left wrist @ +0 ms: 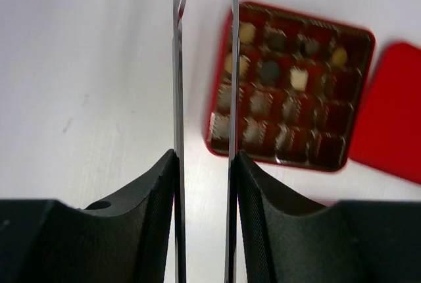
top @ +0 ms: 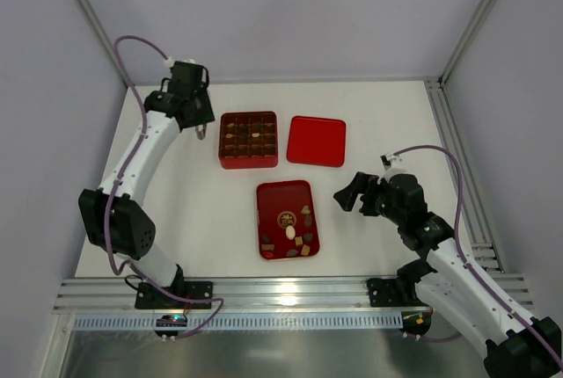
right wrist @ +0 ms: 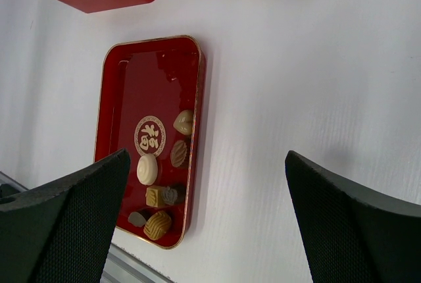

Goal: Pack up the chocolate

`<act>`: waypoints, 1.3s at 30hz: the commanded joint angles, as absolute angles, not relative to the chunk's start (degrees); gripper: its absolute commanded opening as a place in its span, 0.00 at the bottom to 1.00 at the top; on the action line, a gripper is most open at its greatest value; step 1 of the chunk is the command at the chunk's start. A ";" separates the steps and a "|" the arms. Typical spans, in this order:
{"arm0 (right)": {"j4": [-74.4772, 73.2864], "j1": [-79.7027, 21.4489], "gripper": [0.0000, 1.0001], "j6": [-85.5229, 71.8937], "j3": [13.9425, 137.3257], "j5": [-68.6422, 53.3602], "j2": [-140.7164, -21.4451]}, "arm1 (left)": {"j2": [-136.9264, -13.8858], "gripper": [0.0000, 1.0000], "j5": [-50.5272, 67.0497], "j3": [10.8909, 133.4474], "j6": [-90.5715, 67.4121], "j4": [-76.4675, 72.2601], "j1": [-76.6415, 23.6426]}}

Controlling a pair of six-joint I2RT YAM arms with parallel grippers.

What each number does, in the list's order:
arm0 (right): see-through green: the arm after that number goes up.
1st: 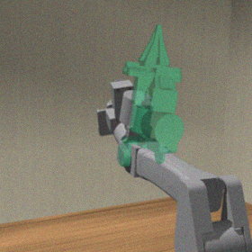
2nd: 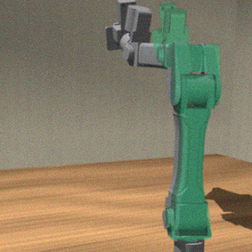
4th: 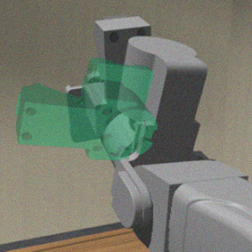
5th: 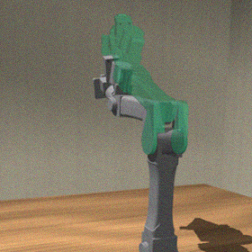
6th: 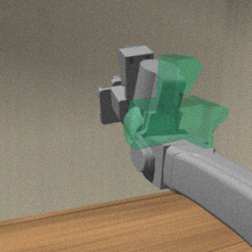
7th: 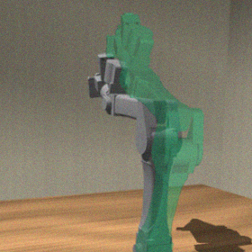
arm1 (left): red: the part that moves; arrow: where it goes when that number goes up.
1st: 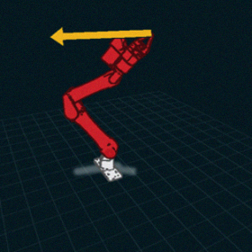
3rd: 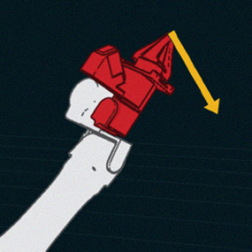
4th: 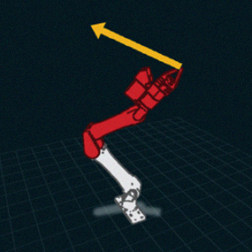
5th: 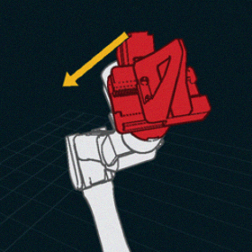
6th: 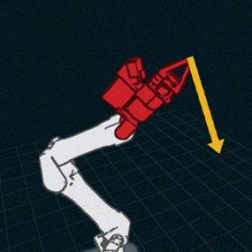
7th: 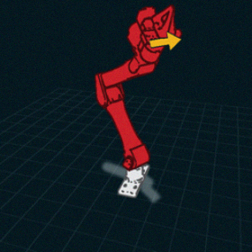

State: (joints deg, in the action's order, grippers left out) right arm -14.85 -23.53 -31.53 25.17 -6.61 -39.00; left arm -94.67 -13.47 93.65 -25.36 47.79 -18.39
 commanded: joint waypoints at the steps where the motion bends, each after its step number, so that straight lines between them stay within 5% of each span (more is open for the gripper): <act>1: -13.97 -23.73 1.00 -29.97 26.98 -8.26 -38.85 | -92.63 0.40 -14.77 91.06 -28.56 41.58 -11.70; 20: -14.94 -23.73 1.00 -29.62 28.30 -10.11 -38.41 | -111.18 0.40 -12.57 88.59 -28.30 38.14 -0.79; 39: -15.38 -23.73 1.00 -29.09 27.60 -9.93 -39.11 | -117.86 0.61 -9.84 85.70 -26.10 40.61 -0.26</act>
State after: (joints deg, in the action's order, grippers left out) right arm -15.97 -23.53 -30.04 27.09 -9.45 -39.00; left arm -118.26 -10.61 86.94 -26.70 40.47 -0.62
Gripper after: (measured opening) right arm 0.996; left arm 0.600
